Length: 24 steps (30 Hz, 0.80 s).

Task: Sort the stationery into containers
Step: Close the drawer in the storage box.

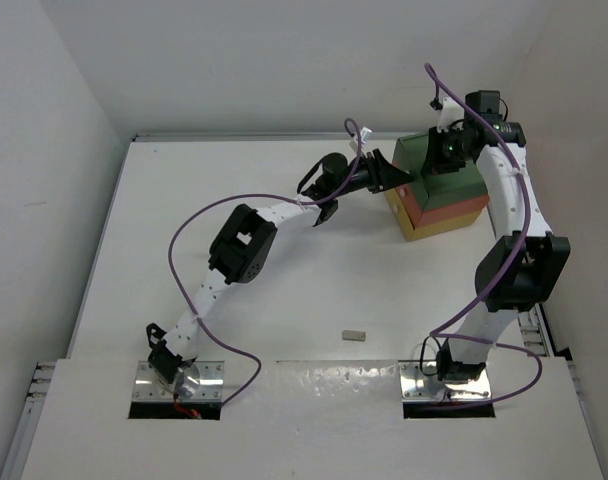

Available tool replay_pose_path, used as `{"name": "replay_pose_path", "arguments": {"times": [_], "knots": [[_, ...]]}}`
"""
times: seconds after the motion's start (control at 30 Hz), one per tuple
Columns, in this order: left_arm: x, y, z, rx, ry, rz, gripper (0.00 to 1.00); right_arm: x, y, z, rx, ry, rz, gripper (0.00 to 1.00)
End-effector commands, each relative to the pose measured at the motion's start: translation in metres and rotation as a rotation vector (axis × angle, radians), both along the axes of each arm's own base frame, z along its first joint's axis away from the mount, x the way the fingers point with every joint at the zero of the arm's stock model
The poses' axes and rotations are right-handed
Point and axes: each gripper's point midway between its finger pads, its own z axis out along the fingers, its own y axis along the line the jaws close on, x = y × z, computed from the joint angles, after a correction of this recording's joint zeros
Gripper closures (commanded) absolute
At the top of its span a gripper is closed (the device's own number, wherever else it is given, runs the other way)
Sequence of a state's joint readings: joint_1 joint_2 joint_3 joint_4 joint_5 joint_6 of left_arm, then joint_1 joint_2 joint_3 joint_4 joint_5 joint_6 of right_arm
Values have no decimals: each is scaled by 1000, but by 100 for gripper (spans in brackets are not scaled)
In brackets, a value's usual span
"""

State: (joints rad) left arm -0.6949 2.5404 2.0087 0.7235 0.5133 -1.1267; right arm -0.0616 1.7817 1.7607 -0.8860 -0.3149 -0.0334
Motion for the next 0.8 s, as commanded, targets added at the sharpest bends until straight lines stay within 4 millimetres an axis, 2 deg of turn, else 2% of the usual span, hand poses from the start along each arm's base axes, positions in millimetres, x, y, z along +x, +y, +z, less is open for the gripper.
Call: {"name": "replay_pose_path", "arguments": {"times": [0.0,0.43,0.77], "knots": [[2,4,42,-69,-80,18,52,0,11,3,20,-14,23,100],[4,7,44,-71,-90,27,59,-1,12,0,34,-4,26,100],[0,12,43,-72,-71,26,82,-2,13,-1,35,-5,25,100]]}}
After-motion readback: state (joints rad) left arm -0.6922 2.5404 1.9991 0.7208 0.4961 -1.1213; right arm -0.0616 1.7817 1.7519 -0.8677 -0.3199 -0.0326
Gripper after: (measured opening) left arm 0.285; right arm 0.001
